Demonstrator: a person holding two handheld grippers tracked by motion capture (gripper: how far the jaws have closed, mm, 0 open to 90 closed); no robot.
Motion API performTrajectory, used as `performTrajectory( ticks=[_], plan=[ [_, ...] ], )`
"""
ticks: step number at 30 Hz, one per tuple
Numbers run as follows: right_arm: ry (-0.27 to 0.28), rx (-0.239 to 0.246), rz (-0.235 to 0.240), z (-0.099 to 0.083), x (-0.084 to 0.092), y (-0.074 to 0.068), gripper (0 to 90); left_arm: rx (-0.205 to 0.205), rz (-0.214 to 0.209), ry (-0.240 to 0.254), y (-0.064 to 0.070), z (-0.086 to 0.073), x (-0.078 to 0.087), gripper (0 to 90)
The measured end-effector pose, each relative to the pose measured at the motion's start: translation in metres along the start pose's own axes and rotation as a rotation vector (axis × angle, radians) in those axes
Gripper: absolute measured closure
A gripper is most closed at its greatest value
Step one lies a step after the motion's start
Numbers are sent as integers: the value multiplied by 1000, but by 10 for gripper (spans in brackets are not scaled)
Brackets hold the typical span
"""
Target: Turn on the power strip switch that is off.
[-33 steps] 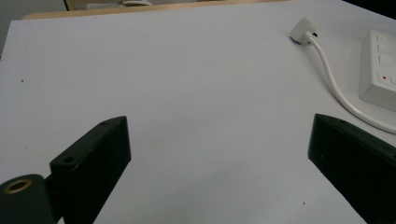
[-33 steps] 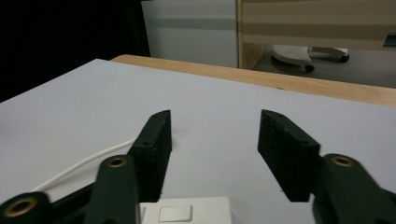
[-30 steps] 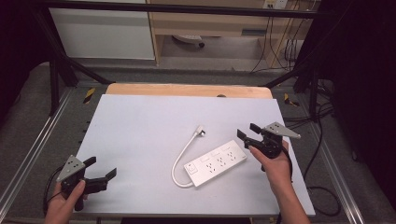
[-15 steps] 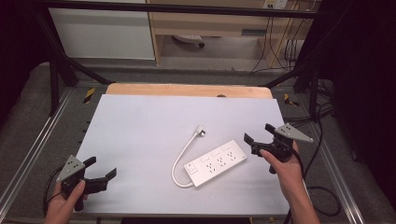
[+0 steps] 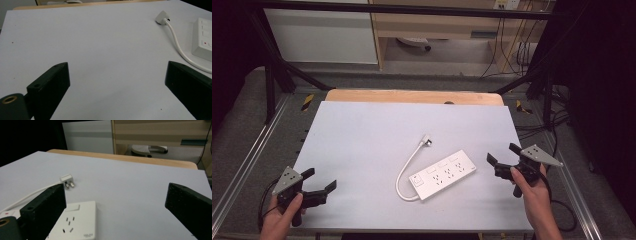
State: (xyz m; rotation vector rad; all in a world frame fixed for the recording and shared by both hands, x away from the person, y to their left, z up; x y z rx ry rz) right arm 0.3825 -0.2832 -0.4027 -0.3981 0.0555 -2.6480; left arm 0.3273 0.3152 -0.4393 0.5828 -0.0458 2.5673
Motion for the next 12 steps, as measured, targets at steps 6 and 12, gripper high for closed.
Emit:
performTrajectory(
  ticks=[6,12],
  plan=[
    [-83,16,-36,-33,5,11,52,-2,1,-2,1,0,0,61],
    [-255,4,-46,-71,-6,12,42,-1,0,1,0,0,0,61]
  ],
)
Point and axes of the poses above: each handheld gripper's, and its own axes: x roughly backward along the jaws, z roughly out of its top, y roughly to its right, the point moved 3 cm from there along -x, roughly forward along the jaws, and after that the axes turned 1 degree about y, right-handed, at the moved point
